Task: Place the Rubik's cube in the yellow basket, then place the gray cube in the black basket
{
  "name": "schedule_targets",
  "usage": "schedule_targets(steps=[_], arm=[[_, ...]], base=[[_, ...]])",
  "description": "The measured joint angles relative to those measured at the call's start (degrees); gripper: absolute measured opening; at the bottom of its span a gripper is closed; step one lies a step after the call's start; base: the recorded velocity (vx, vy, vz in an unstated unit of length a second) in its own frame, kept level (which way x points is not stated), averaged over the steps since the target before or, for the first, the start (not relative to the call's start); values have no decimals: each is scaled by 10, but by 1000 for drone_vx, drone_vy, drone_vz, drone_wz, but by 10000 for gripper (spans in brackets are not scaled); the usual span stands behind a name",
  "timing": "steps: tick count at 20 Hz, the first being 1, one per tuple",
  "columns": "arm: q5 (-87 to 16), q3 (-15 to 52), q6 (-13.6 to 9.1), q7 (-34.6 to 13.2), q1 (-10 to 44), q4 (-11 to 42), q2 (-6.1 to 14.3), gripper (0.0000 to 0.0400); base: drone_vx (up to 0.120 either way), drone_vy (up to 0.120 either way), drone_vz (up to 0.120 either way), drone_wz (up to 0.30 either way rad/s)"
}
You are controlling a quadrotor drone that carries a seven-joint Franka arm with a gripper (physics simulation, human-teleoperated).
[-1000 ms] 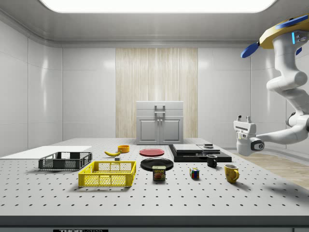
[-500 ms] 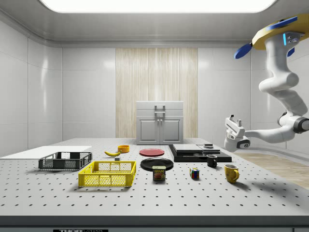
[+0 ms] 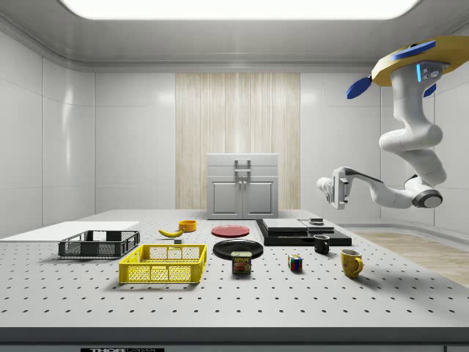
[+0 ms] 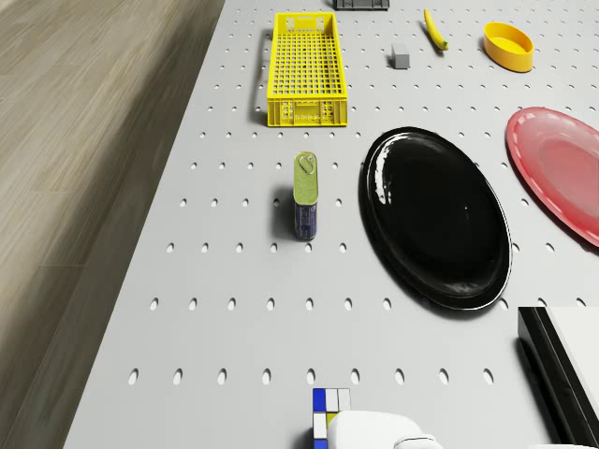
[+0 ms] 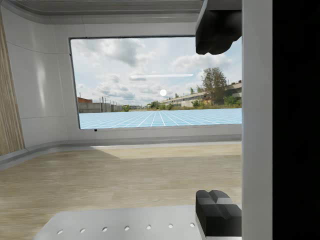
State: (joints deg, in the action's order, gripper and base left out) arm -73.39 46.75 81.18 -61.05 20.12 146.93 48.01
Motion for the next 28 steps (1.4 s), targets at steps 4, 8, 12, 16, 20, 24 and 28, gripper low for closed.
schedule_targets(steps=[4, 8, 12, 16, 20, 24, 28], arm=[[-214, 107, -42, -102, 120, 115, 32, 400], [-331, 174, -95, -182, 233, 166, 60, 400], [-381, 211, -128, -231, 308, 183, 85, 400], [-398, 232, -142, -259, 350, 188, 104, 400], [-402, 244, -144, -276, 374, 190, 120, 400], [-400, 253, -139, -287, 389, 190, 134, 400], [-396, 259, -131, -294, 398, 189, 148, 400]], base=[[120, 0, -120, 0], [120, 0, -120, 0], [120, -50, -120, 0], [120, -120, -120, 0], [120, -10, -120, 0], [120, 0, -120, 0], [60, 0, -120, 0]])
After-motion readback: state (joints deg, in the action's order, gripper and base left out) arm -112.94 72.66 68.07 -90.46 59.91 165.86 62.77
